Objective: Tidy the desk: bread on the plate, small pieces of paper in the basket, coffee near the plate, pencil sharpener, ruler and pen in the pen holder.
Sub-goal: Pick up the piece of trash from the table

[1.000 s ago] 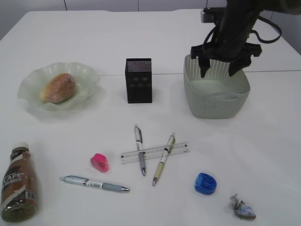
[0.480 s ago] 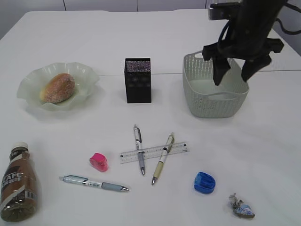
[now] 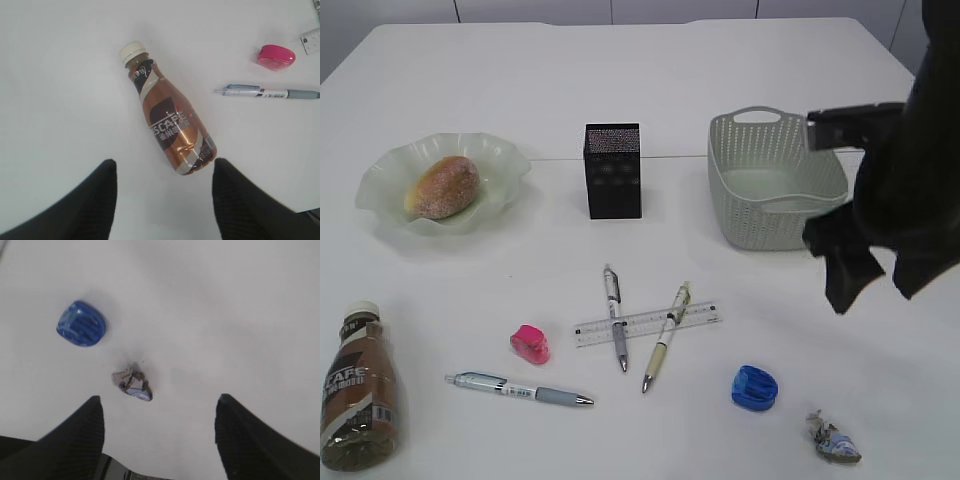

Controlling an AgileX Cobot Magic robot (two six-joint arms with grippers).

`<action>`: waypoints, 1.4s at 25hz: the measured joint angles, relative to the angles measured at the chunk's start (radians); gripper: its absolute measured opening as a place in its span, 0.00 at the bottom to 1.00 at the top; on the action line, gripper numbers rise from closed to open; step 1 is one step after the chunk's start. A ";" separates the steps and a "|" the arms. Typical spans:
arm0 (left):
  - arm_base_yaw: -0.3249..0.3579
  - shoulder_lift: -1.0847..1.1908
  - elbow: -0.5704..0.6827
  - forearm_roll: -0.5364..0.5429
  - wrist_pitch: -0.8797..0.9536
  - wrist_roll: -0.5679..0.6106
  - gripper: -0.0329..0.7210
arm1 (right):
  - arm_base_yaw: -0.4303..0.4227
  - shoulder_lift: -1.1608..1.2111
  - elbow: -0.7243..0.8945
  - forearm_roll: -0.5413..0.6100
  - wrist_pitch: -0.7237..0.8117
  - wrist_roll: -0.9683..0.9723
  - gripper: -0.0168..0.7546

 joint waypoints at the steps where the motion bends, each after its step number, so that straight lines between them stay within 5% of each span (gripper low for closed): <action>1: 0.000 0.000 0.000 0.000 0.000 0.000 0.63 | 0.012 -0.015 0.044 0.002 -0.018 -0.002 0.68; 10: 0.000 0.000 0.000 0.000 0.000 0.000 0.62 | 0.080 -0.062 0.306 0.059 -0.239 -0.053 0.67; 35: 0.000 0.000 0.000 0.000 -0.019 0.000 0.61 | 0.080 0.094 0.364 0.084 -0.405 -0.091 0.67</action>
